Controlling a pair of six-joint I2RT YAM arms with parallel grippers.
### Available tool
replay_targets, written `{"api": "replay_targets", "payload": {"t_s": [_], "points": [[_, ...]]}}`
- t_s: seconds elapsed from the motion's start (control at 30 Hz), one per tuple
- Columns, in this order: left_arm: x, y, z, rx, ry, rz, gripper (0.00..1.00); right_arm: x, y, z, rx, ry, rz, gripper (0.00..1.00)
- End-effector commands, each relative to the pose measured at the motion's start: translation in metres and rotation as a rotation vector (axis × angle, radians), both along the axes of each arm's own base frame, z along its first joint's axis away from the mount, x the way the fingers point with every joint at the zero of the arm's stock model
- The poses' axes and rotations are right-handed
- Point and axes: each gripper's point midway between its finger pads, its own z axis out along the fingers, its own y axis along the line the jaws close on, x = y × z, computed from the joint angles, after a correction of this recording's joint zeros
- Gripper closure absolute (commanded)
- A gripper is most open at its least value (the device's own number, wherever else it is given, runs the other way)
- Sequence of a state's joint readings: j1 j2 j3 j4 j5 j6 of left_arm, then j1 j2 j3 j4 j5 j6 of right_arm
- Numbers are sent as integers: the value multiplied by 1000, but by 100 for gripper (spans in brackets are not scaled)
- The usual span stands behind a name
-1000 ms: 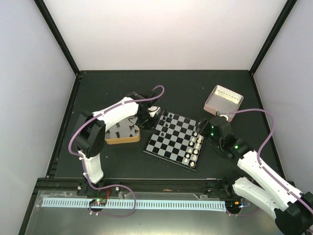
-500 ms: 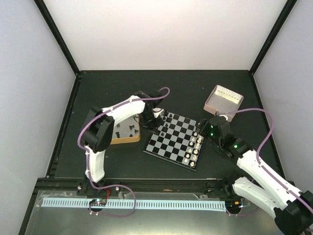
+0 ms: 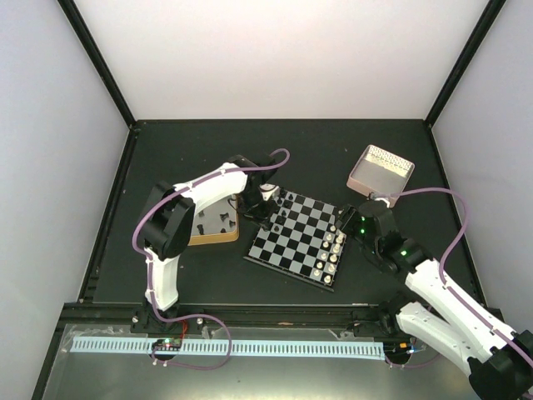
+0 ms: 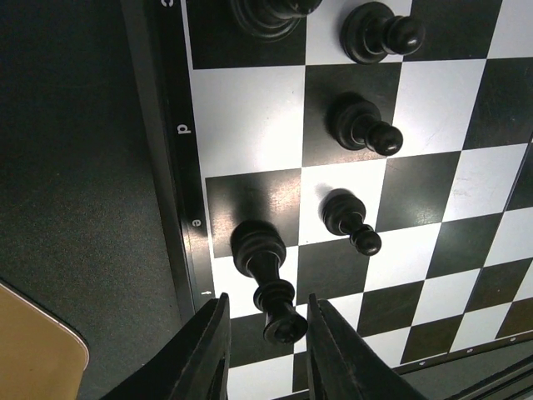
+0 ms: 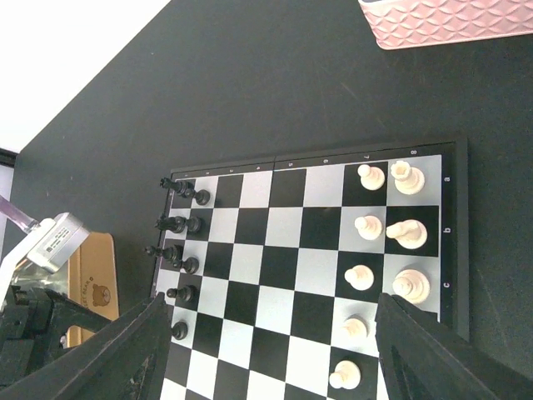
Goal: Set up the chess pieces on the board
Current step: Place the chess piece on the chessboard.
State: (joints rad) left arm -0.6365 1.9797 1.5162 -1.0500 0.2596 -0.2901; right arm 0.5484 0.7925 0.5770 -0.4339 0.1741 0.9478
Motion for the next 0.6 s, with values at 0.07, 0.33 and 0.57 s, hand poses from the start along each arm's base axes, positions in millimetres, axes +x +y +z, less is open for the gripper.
{"api": "replay_targets", "payload": {"t_s": [0.07, 0.33, 0.57], "points": [[0, -7, 2, -11, 0, -11, 80, 1, -3, 0, 1, -7, -16, 32], [6, -9, 2, -4, -24, -1, 87, 1, -4, -3, -8, -1, -19, 32], [11, -10, 0, 14, -40, 1, 87, 1, -4, -5, -13, 5, -19, 32]]}}
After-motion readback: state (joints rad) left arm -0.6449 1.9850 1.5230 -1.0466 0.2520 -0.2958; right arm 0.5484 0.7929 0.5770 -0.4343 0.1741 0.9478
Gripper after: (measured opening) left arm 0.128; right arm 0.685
